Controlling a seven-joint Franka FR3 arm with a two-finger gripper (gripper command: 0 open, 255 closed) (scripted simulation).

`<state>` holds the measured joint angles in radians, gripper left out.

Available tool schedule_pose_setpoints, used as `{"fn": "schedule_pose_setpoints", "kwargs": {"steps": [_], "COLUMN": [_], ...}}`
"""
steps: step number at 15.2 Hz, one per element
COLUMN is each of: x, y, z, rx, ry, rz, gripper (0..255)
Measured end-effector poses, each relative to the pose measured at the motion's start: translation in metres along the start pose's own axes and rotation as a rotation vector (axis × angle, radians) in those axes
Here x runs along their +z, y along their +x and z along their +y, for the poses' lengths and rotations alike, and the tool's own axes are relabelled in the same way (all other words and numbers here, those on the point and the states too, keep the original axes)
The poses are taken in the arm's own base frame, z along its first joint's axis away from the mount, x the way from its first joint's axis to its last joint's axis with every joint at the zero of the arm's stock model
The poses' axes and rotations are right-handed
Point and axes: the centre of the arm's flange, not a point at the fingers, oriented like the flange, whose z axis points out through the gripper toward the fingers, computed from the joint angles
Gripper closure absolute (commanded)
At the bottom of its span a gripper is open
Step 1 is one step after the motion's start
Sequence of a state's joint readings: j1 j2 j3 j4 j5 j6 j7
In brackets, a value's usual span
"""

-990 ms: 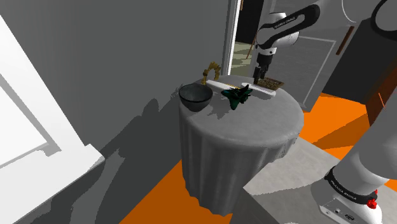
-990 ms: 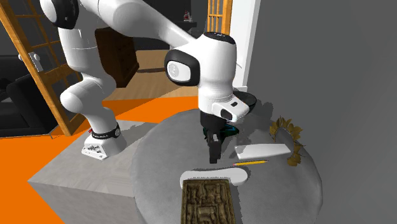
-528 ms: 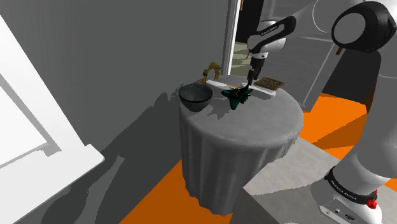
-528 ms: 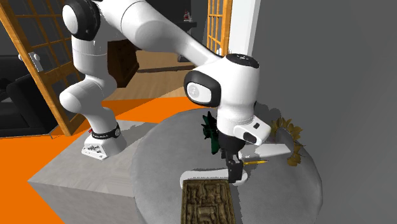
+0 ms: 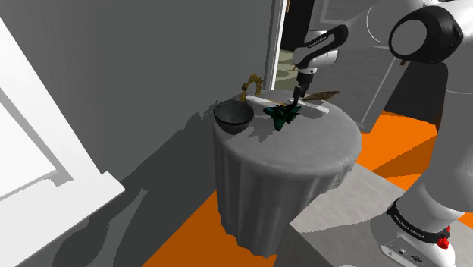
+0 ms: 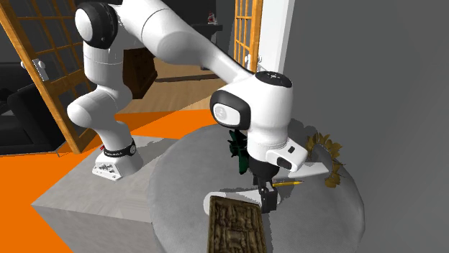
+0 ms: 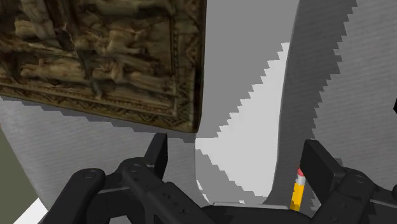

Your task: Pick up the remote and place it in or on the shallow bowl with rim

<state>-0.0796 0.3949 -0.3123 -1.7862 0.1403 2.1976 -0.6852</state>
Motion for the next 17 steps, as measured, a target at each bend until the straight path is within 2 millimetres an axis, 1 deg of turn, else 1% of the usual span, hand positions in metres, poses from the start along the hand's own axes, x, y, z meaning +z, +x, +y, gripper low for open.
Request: {"fn": "schedule_pose_setpoints", "kwargs": {"steps": [4, 5, 7, 15, 17], "x": [0.003, 0.005, 0.011, 0.012, 0.008], "y": [0.002, 0.003, -0.002, -0.003, -0.003], "z": [-0.001, -0.002, -0.004, -0.004, -0.003], "rx": [-0.002, -0.003, -0.002, -0.001, 0.001], "ry": [-0.007, -0.009, 0.006, 0.011, 0.014], "rz": [0.009, 0.011, -0.011, -0.018, -0.022], "gripper": [0, 255, 255, 255, 255]}}
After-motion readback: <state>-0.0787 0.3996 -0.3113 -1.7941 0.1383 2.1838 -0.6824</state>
